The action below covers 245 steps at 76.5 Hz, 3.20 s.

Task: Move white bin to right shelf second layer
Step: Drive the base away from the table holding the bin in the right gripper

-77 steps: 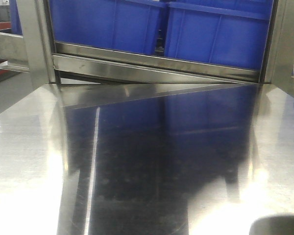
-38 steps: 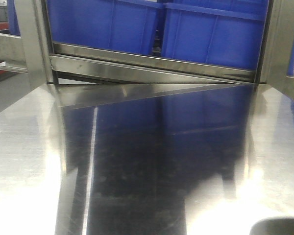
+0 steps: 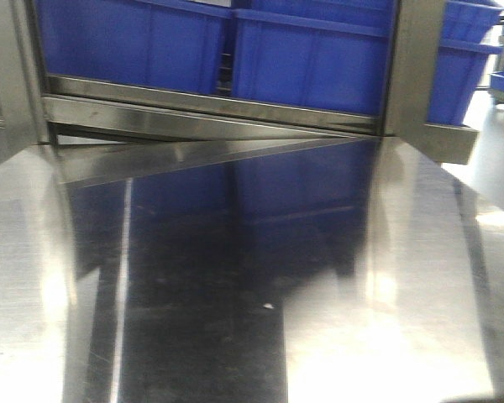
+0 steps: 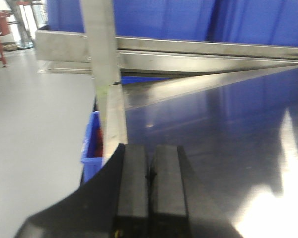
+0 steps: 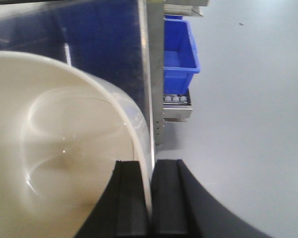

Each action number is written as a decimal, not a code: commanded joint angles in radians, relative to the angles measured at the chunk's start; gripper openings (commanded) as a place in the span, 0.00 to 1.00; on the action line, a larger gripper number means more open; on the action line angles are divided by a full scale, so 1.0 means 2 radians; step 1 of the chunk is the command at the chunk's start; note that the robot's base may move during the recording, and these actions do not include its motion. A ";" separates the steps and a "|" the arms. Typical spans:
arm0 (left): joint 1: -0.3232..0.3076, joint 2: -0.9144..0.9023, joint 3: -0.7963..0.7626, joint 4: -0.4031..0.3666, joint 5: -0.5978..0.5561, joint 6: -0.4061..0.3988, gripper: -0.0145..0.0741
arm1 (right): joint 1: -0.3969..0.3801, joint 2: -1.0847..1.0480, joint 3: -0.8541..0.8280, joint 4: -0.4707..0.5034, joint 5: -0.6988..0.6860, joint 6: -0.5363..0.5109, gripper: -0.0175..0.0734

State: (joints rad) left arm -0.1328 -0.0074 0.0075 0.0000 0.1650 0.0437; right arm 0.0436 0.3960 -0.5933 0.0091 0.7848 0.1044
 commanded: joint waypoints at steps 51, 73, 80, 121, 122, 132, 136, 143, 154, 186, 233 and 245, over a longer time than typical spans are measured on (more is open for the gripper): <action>-0.002 -0.007 0.018 0.000 -0.044 -0.003 0.26 | -0.004 0.004 -0.015 -0.001 -0.046 0.002 0.24; -0.002 -0.007 0.018 0.000 -0.044 -0.003 0.26 | -0.004 0.004 -0.015 -0.001 -0.046 0.002 0.24; -0.002 -0.007 0.018 0.000 -0.044 -0.003 0.26 | -0.004 0.004 -0.015 -0.001 -0.046 0.002 0.24; -0.002 -0.007 0.018 0.000 -0.044 -0.003 0.26 | -0.004 0.004 -0.015 -0.001 -0.046 0.002 0.24; -0.002 -0.007 0.018 0.000 -0.044 -0.003 0.26 | -0.004 0.004 -0.015 -0.001 -0.046 0.002 0.24; -0.002 -0.007 0.018 0.000 -0.044 -0.003 0.26 | -0.004 0.004 -0.015 -0.001 -0.046 0.002 0.24; -0.002 -0.007 0.018 0.000 -0.044 -0.003 0.26 | -0.004 0.004 -0.015 -0.001 -0.046 0.002 0.24; -0.002 -0.007 0.018 0.000 -0.044 -0.003 0.26 | -0.004 0.004 -0.015 -0.001 -0.046 0.002 0.24; -0.002 -0.007 0.018 0.000 -0.044 -0.003 0.26 | -0.004 0.004 -0.015 -0.001 -0.046 0.002 0.24; -0.002 -0.007 0.018 0.000 -0.044 -0.003 0.26 | -0.004 0.004 -0.015 -0.001 -0.046 0.002 0.24; -0.002 -0.007 0.018 0.000 -0.044 -0.003 0.26 | -0.004 0.004 -0.015 -0.001 -0.046 0.002 0.24; -0.002 -0.007 0.018 0.000 -0.044 -0.003 0.26 | -0.004 0.004 -0.015 -0.001 -0.046 0.002 0.24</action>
State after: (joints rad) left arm -0.1328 -0.0074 0.0075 0.0000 0.1650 0.0437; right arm 0.0436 0.3960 -0.5933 0.0070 0.7848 0.1044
